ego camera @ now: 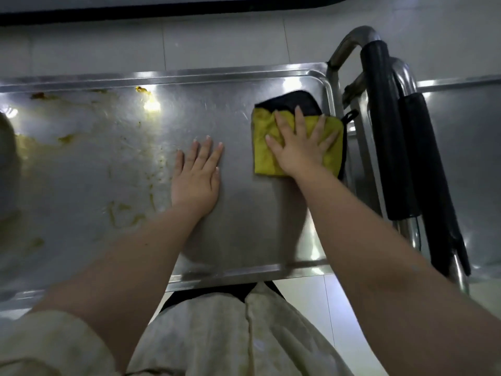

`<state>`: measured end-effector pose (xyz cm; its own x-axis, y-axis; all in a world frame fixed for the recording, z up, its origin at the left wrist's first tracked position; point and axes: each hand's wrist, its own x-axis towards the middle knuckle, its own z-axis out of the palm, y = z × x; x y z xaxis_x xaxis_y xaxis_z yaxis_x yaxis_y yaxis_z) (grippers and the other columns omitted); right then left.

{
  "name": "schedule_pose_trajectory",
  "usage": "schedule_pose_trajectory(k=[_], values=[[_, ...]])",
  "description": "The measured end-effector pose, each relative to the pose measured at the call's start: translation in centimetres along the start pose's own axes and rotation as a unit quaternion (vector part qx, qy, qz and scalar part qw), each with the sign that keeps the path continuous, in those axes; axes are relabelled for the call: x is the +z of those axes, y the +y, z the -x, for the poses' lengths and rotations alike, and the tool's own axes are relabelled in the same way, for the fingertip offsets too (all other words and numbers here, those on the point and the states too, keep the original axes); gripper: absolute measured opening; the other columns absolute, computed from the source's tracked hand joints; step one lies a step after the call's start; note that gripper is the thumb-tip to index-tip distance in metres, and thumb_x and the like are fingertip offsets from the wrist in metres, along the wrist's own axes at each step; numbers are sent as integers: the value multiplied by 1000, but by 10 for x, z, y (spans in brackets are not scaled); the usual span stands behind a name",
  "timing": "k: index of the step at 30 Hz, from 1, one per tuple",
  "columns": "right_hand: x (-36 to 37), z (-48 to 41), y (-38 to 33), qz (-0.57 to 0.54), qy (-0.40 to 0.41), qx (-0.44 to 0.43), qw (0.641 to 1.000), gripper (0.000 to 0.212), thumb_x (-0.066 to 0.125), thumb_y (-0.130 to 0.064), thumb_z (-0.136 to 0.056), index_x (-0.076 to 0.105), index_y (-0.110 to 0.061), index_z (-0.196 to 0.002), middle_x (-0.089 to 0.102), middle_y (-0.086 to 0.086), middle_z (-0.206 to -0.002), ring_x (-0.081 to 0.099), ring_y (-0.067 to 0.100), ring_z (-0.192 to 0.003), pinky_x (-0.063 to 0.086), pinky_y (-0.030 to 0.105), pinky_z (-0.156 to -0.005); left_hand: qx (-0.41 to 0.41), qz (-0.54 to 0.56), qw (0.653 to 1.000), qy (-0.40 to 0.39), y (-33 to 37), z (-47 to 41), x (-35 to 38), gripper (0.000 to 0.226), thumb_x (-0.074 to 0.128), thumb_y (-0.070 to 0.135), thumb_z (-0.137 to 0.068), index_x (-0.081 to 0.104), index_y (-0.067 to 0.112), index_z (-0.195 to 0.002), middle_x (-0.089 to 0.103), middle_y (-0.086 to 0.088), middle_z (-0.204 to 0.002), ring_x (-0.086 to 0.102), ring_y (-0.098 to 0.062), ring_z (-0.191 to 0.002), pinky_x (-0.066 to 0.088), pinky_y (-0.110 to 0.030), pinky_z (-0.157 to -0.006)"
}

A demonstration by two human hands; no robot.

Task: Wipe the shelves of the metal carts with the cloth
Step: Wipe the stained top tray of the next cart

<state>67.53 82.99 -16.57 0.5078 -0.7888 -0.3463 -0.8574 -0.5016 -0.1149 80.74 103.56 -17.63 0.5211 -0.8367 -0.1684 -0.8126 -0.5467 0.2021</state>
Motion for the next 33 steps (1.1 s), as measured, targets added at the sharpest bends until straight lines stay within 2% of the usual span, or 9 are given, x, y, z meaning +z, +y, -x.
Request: schedule_pose_trajectory(k=[4,9,14,16,19,22,26,30,33], values=[[-3,-14,-19,9,12,32,999,71,7,-80,-82,2,-54,-147,-3,-8,-164,-15,46,-144,-18,73,-100,-6,3,1000,0,-1,-1,1,56,19,35,-99,14,34,-155,11,6,-163,6,-20,-150,0,-46,-120],[28,63,-38,32,21,-42,998,69,7,-79,-84,0,-54,-148,-4,-8,-164,-17,45,-144,-15,73,-103,-2,16,1000,-13,-2,0,0,55,24,33,-102,11,35,-155,5,9,-163,0,-16,-150,-10,-39,-119],[69,166,-74,36,42,-73,996,68,12,-77,-88,5,-51,-150,0,-5,-164,-14,47,-144,-10,74,-105,24,229,973,-27,-23,4,-25,53,38,4,-96,39,18,-147,23,-5,-160,9,-24,-149,-7,-31,-118],[82,188,-85,41,43,-63,996,67,10,-78,-89,3,-52,-150,0,-6,-164,-17,46,-144,-10,74,-106,39,265,963,-13,-50,15,-37,54,40,-2,-93,45,14,-144,28,-10,-157,11,-28,-149,-8,-27,-117],[89,199,-93,50,52,-42,997,67,9,-77,-89,0,-52,-150,0,-6,-164,-15,46,-144,-10,74,-106,40,199,979,17,-108,35,-49,51,39,7,-92,48,13,-142,33,-12,-155,16,-34,-147,-3,-41,-119],[90,200,-99,38,64,-25,997,65,12,-77,-89,3,-54,-149,6,-7,-164,-8,45,-146,-8,73,-108,-3,94,996,9,-175,58,-55,48,39,18,-99,39,18,-147,24,-8,-159,10,-32,-149,0,-51,-118],[87,190,-102,29,73,-4,997,64,7,-80,-85,-1,-59,-146,7,-10,-163,-8,43,-146,-6,71,-109,12,-27,998,-46,-232,77,-48,53,26,37,-103,15,30,-155,6,-1,-164,-3,-28,-149,-5,-55,-117],[92,199,-119,14,59,24,998,64,2,-82,-82,-13,-62,-141,1,-13,-163,-14,39,-146,-10,70,-109,26,-41,998,-40,-241,81,-35,54,10,45,-101,-1,39,-153,-7,7,-163,-10,-21,-149,-9,-52,-118],[104,226,-158,12,50,5,999,65,5,-80,-84,-9,-59,-143,-1,-12,-163,-16,41,-146,-12,70,-108,17,-42,999,-30,-241,82,-30,54,6,46,-100,-3,41,-153,-8,8,-163,-12,-19,-149,-11,-52,-117]])
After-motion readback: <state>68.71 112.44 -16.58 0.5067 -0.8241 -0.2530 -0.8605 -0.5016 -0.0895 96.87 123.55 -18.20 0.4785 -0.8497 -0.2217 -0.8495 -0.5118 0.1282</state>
